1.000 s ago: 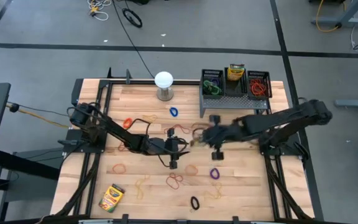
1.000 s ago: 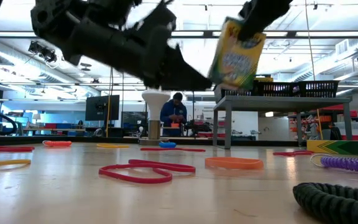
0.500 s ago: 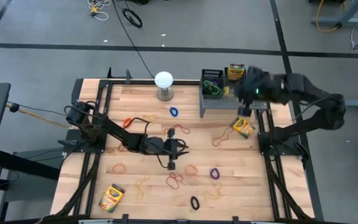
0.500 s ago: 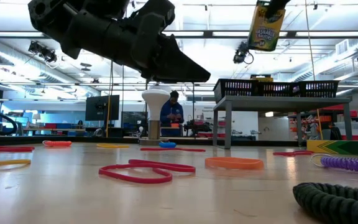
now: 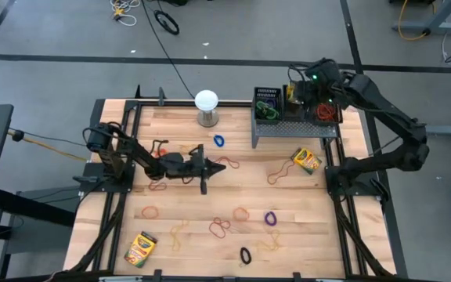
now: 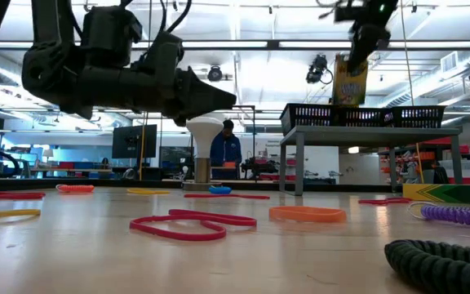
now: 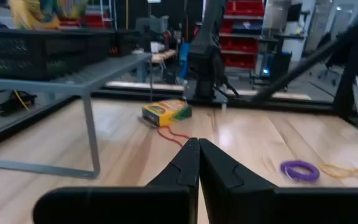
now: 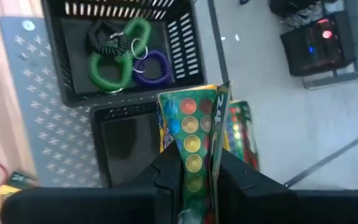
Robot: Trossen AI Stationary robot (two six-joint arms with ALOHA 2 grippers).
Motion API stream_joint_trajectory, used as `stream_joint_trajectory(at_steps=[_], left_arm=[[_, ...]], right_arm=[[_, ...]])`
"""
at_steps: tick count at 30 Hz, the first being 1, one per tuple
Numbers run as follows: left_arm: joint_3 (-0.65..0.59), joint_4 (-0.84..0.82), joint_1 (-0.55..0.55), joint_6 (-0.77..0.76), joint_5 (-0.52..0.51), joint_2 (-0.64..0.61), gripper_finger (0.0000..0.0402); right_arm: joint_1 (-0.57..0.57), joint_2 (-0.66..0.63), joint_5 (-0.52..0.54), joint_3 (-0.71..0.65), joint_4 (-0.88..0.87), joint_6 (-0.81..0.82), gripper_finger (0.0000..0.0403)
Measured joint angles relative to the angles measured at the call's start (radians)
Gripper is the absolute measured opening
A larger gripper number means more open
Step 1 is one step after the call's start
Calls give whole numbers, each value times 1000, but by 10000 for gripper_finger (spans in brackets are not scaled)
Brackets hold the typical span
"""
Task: Pick & Place Office Desk Supplies
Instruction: Put the yellow crayon box into the middle black basket on the shelf
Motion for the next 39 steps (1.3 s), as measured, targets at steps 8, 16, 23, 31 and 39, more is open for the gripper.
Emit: stream_joint_trajectory(at_steps=[8,16,23,31,39], left_arm=[[-4,-26,-4,0,-1,0,9],[-4,-26,-3,-16,-5,0,9],[-4,-28,-3,-24,-6,0,9],[-4,-34,-2,-24,-5,1,9],[-4,-34,-2,-24,-5,1,9]], right_arm=[[-88,48,-17,-111,108,-144,63],[-114,97,-43,-133,117,-156,64],[-106,98,-66,-133,146,-152,64],[-106,98,-36,-133,150,-152,64],[-106,98,-12,-133,152,-132,97]])
